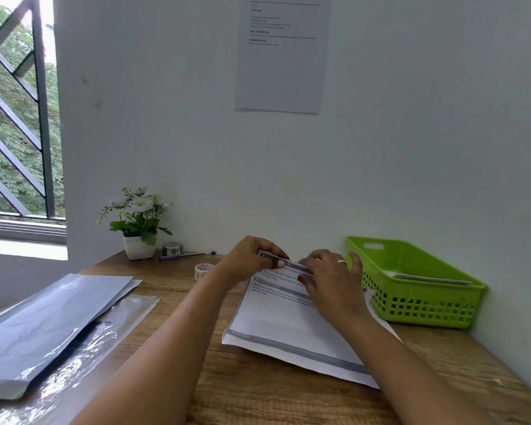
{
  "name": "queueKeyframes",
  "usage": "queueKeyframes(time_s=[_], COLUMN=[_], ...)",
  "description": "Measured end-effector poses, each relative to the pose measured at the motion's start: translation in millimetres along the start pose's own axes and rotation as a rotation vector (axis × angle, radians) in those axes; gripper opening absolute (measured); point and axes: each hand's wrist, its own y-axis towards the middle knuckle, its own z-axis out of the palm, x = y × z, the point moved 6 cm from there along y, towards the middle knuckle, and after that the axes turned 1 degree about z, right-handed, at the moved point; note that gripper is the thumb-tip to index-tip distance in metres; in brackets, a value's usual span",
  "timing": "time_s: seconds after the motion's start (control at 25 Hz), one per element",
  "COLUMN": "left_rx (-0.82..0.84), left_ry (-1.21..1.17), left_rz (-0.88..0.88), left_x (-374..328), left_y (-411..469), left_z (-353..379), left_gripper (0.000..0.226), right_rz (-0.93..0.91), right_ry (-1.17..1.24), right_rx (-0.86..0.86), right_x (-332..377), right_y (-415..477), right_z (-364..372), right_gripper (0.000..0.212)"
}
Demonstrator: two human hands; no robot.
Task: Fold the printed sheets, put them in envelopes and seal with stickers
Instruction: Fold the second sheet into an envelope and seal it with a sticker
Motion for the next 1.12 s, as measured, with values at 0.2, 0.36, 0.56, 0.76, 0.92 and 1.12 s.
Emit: queueKeyframes(time_s=[0.2,0.36,0.56,0.76,0.92,1.12], left_rx=[-0.062,0.04,-0.002,0.039,0.109,0.214], left_ry=[0.951,1.276,1.052,0.959,0.944,1.003], left_rz=[0.266,0.471,0.335,0.164,0.131,0.06], left_x=[-25.6,-26.1,-3.0,20.0,29.8,39.2], left_y=[-1.8,-15.7,-18.4,-23.3,-23.6,-29.6], left_z=[8.1,11.6,-19.9,-33.7,-25.5,-7.2], left_gripper=[0.027,0.031,0.03,0.032,0.031,0.035], right_rz=[-0.021,-0.124,-0.077,0.027,0.06,0.074], right_ry=[0.003,-0.047,-0.079,-0.093,-0.106,-0.102], right_rx=[-0.067,-0.064,0.082,0.137,0.194,0.374], right_x=[4.6,14.8,-5.7,-46.5,-51.3,-53.3], right_y=[1.1,2.7,9.4,8.7,8.2,2.3], right_z=[-4.1,3.5,-1.1,-5.3,-0.4,6.7], right_gripper=[0.025,0.018,0.03,0.031,0.039,0.045])
